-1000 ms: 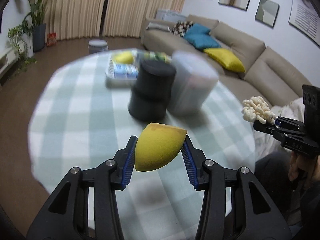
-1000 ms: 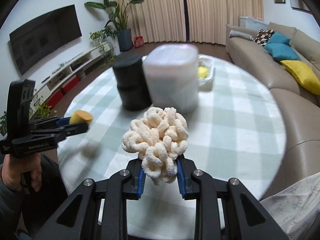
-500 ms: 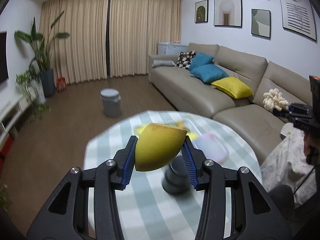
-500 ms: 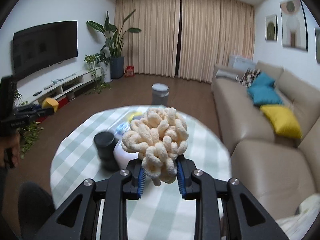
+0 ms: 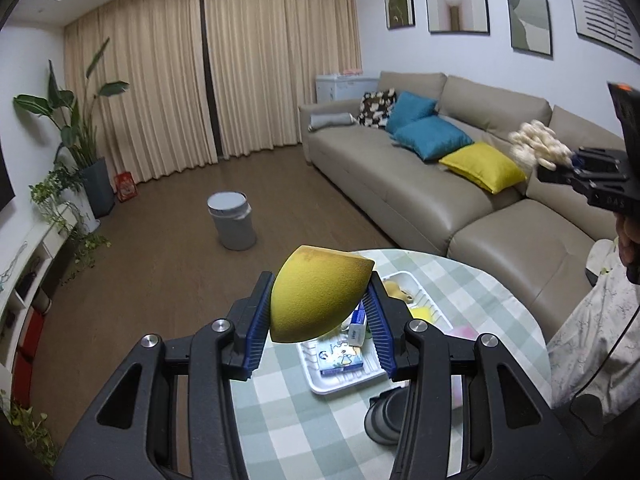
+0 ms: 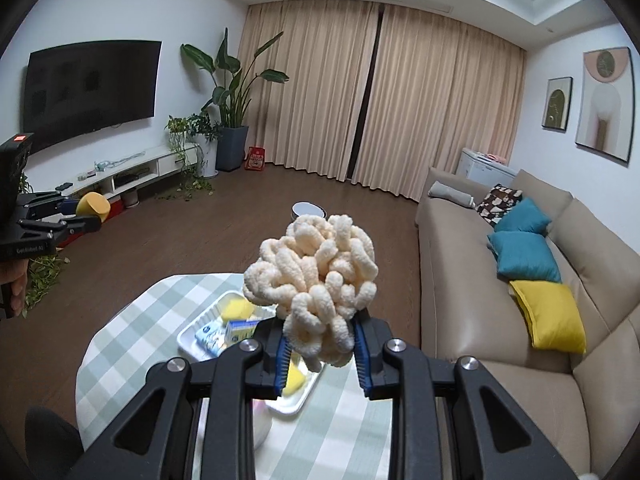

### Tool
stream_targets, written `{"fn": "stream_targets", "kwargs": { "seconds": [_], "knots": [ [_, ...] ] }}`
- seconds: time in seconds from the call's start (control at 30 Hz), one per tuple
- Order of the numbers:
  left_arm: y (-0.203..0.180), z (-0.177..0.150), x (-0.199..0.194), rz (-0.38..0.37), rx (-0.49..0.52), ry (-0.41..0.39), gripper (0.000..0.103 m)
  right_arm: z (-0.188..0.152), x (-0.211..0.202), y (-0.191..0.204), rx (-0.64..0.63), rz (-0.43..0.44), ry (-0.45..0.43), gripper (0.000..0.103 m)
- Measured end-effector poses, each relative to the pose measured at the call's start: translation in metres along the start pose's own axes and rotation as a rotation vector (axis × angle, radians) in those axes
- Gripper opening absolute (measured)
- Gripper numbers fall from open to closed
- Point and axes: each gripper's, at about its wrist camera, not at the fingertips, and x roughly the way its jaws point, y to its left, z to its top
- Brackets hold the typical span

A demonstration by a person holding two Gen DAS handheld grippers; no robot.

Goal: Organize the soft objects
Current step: 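Carry the yellow sponge and cream scrubber over the white tray with both tools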

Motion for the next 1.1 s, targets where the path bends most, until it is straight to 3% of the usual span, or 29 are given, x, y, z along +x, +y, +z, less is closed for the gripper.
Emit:
{"fn": "stream_targets", "kwargs": {
  "seconds": [0.27,0.67,1.1],
  "knots": [
    [-0.011,-0.016,0.090,-0.059,0.011,0.144,0.042,0.023,0.091,-0.003,0.002,0.059,0.119,0.029],
    [0.005,-0.071,0.204,-0.115,-0.042,0.317,0.042,-0.068,0.249,0.010,-0.018,0.132,0.425,0.029],
    [0.003,-0.103,0.253,-0.149,-0.046,0.382,0.042,-0.121,0.302,0.016,-0.065,0.251,0.579,0.029]
  ]
}}
